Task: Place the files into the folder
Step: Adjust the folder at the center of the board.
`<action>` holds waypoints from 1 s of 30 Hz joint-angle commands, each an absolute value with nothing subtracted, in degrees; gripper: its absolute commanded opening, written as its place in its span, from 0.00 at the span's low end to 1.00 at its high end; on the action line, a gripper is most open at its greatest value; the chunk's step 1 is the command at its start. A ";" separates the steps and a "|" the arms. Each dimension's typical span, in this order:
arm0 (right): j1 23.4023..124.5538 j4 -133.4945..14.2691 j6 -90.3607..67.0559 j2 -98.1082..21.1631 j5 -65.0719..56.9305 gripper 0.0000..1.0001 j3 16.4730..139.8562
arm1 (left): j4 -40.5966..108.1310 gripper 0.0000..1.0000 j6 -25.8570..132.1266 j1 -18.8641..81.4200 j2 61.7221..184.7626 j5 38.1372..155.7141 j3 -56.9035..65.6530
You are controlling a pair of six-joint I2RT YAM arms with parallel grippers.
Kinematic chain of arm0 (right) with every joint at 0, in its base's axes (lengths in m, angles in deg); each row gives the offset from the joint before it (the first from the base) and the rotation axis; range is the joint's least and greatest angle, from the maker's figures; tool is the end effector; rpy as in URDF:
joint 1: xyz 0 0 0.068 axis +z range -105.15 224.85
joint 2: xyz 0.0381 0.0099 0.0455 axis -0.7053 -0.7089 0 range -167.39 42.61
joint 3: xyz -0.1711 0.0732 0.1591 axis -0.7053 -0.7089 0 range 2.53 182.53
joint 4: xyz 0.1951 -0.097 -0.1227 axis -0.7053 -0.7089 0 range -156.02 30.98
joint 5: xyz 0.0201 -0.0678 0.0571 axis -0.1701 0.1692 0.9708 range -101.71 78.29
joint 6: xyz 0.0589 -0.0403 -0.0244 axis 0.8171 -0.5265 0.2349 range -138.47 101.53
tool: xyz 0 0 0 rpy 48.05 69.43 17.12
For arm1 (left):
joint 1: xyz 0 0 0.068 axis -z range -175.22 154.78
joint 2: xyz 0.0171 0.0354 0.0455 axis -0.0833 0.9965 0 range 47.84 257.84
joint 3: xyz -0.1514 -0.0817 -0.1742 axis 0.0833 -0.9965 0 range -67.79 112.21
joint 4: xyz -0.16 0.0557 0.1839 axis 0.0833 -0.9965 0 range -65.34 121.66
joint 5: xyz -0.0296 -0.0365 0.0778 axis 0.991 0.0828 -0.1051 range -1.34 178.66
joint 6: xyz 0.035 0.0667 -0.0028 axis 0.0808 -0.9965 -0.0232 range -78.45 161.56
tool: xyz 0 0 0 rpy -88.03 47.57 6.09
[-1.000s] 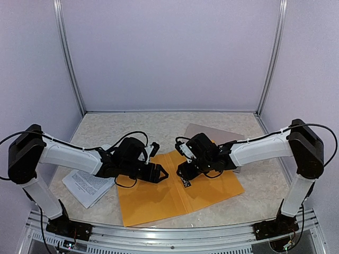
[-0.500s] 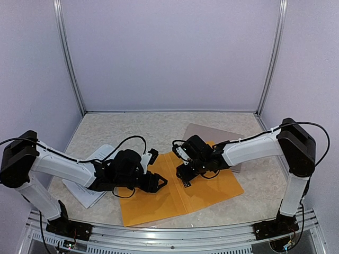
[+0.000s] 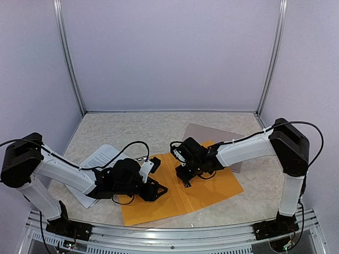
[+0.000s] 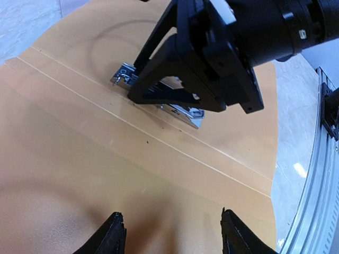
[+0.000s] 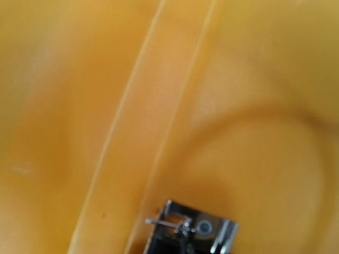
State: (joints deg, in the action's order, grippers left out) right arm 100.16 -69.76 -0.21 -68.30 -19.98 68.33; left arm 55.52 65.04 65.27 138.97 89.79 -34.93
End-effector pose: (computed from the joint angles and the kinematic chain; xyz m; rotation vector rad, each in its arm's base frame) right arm 0.2280 0.3135 0.0971 -0.7600 2.4472 0.3229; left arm 0.1523 -0.2717 0.1043 0.7417 2.1789 -0.8284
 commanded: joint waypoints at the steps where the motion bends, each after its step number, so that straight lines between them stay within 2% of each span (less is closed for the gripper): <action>1: 100.84 -71.40 0.22 -70.08 -21.61 0.36 69.35 | 60.12 0.58 58.58 67.55 140.18 90.57 -36.22; 7: 100.84 -71.76 1.87 -70.48 -21.36 0.29 69.76 | 62.59 0.57 50.29 70.44 144.28 90.55 -34.04; 10: 100.84 -71.89 2.77 -70.65 -20.43 0.26 69.77 | 68.73 0.54 45.03 71.49 146.33 91.20 -34.26; 14: 100.84 -71.53 3.72 -70.61 -19.16 0.26 69.76 | 73.11 0.53 40.42 71.83 150.05 91.16 -33.47; 18: 100.84 -70.91 4.25 -69.19 -19.26 0.36 68.67 | 74.60 0.52 40.19 71.84 151.39 89.04 -33.50; 20: 100.84 -70.67 4.29 -67.37 -20.10 0.45 67.92 | 75.20 0.52 40.13 71.56 151.08 87.35 -33.93; 23: 100.84 -70.07 4.09 -64.53 -20.81 0.54 66.68 | 73.18 0.52 40.25 70.26 149.67 88.10 -33.34; 30: 100.84 -70.26 2.59 -60.40 -19.85 0.59 63.33 | 72.39 0.53 44.27 64.76 146.35 93.71 -34.14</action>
